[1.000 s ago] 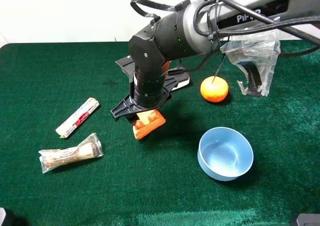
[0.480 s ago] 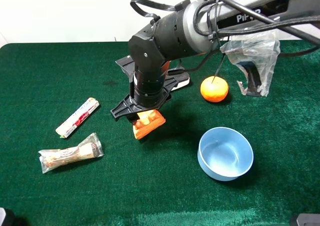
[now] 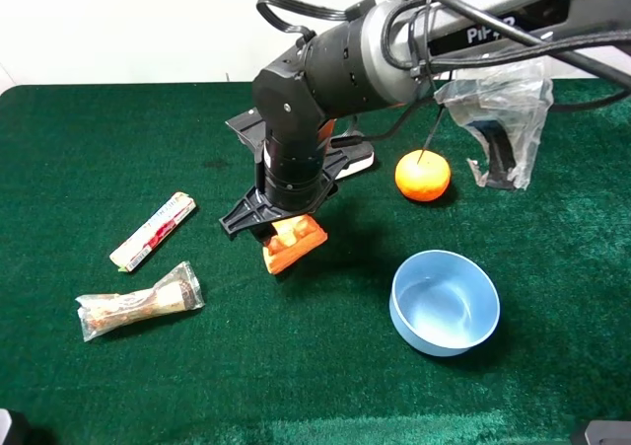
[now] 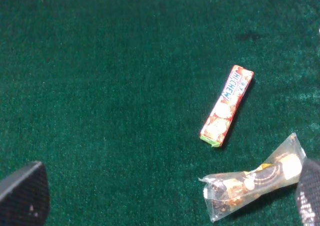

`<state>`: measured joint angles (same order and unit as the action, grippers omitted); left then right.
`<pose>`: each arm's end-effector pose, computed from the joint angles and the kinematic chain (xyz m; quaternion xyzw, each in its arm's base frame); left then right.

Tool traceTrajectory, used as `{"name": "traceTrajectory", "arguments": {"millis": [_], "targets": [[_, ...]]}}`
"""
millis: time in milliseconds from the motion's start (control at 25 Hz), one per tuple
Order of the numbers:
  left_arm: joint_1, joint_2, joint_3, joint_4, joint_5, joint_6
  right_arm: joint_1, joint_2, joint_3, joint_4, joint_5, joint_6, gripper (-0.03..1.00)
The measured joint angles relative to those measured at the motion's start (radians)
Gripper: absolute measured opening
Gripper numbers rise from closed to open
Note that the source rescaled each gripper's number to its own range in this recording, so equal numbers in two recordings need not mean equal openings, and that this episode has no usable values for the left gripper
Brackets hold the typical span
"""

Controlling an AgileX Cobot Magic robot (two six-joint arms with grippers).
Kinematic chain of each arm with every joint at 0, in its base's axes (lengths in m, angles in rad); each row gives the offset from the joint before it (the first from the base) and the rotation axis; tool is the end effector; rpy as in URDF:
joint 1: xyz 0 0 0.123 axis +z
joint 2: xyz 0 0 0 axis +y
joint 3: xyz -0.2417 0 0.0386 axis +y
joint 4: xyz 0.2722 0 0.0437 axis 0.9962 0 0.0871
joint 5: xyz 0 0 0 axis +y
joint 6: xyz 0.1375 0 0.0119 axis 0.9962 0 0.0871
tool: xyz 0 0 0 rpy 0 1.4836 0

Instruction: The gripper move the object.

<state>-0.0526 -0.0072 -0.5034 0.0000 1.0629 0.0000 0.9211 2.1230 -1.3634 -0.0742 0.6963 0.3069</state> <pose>0.0973 -0.0051 0.2690 0.0224 0.8507 -0.0138 0.5249 0.2562 0.3264 0.0177 -0.3252 0.9399 0.0364 0.0977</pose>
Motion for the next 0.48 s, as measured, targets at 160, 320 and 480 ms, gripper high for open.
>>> {"name": "traceTrajectory", "arguments": {"millis": [160, 320, 480], "targets": [[0.0, 0.0, 0.0, 0.0, 0.0, 0.0, 0.0, -0.023, -0.008, -0.042, 0.043, -0.007, 0.34], [0.0, 0.0, 0.0, 0.0, 0.0, 0.0, 0.0, -0.044, -0.008, -0.074, 0.086, -0.008, 0.2], [0.0, 0.0, 0.0, 0.0, 0.0, 0.0, 0.0, -0.06, -0.008, -0.084, 0.096, -0.009, 0.2]]}}
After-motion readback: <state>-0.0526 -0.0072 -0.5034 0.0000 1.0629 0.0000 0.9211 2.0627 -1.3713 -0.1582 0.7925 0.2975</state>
